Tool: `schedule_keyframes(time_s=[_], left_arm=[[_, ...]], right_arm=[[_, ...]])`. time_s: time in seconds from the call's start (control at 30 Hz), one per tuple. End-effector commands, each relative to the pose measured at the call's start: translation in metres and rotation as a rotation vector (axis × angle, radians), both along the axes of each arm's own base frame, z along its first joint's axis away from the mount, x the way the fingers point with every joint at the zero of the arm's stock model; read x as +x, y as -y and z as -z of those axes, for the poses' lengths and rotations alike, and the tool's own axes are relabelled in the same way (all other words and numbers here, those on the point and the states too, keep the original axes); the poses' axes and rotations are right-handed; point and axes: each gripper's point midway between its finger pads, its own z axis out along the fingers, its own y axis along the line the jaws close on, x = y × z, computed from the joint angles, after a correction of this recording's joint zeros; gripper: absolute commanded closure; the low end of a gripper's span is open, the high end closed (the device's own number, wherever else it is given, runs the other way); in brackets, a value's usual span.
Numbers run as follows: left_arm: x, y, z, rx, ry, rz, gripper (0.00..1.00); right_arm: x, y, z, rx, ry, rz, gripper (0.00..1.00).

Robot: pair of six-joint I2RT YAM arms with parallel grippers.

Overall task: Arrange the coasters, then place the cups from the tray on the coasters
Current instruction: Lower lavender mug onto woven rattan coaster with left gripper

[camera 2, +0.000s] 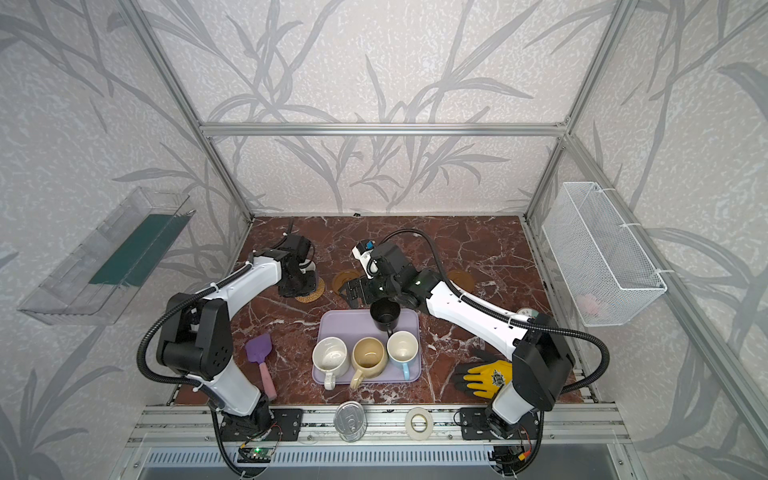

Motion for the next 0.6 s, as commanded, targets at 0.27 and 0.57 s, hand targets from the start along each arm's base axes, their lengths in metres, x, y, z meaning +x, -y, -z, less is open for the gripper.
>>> schedule_keyframes(time_s=[0.27,0.57], left_arm=[[-0.002,-0.004,0.003,0.007,-0.016,-0.025,1.0],[-0.016,-0.004,0.007,-0.002,-0.045,-0.035,0.94]], right_arm=[[-0.004,0.001,0.004,-0.004,-0.004,-0.011,0.01],[-0.004,0.002,0.009,-0.016,-0.01,-0.009,0.01]])
